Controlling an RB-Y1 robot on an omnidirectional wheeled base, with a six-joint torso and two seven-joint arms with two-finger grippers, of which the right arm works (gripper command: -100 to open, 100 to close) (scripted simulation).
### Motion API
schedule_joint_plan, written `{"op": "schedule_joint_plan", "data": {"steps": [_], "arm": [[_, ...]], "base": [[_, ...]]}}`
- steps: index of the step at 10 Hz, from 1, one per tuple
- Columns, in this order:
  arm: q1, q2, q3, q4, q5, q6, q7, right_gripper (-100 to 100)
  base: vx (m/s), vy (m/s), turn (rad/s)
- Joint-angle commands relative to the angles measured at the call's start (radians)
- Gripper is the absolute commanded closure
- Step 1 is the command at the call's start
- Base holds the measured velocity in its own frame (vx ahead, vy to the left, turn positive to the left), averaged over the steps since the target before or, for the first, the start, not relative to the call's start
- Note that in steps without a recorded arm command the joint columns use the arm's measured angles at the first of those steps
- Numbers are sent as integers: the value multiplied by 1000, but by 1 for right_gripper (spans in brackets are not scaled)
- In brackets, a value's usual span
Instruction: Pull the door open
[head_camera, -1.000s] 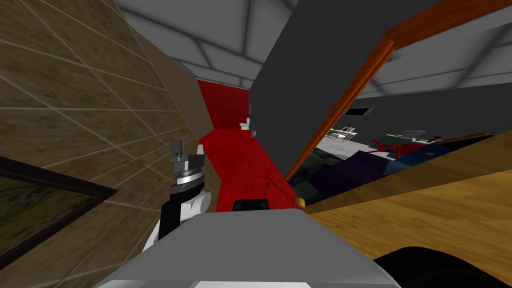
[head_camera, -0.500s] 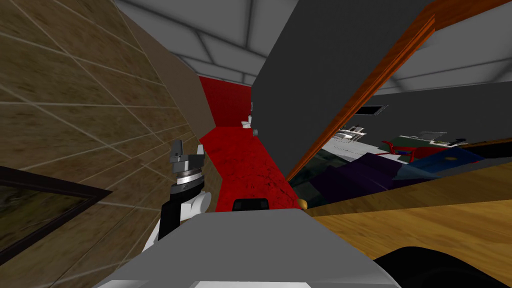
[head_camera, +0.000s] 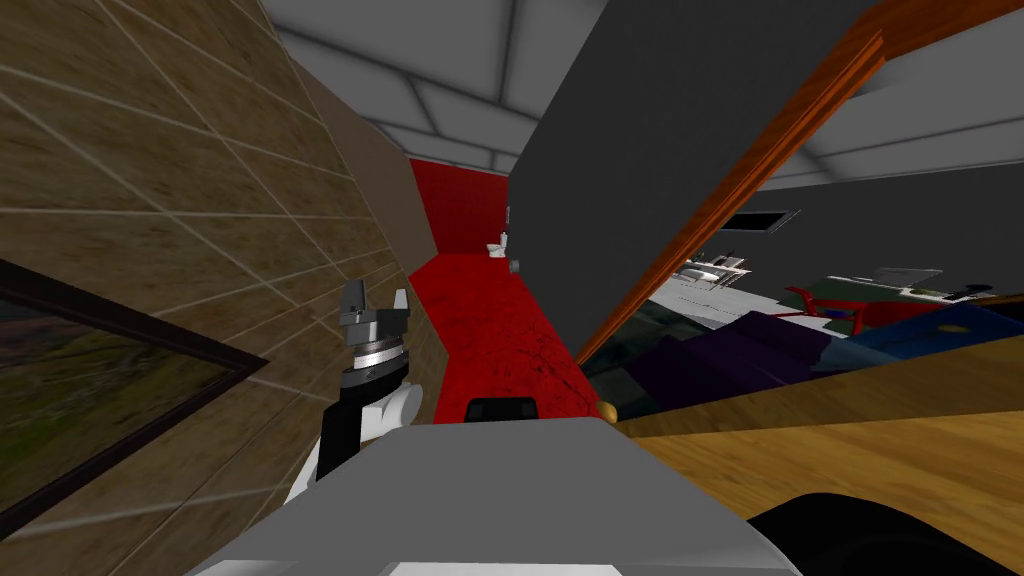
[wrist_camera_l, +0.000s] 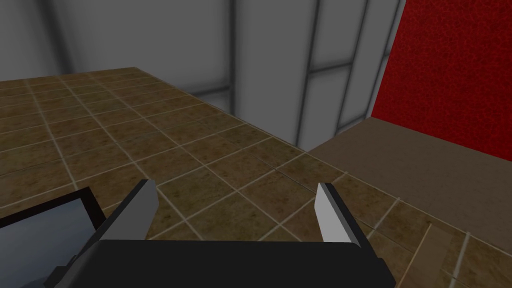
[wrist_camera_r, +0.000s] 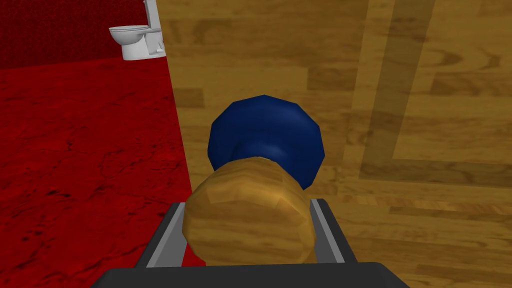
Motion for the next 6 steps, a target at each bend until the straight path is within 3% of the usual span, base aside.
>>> {"op": "schedule_joint_plan", "data": {"steps": [1,2,3,5,6], "arm": [[-3,4,1,28,5,-4,9,100],[-3,5,1,29,6,-6,10,100],[-16,14,10,42,28,-42,34,100],[-18,16,11,43,30,-49,38,100],[-23,20,14,47,37,-68,45,100]], "base": [[-14,4,79],[-16,-1,70],[-67,31,187],[-69,16,61],[-155,20,38]]}}
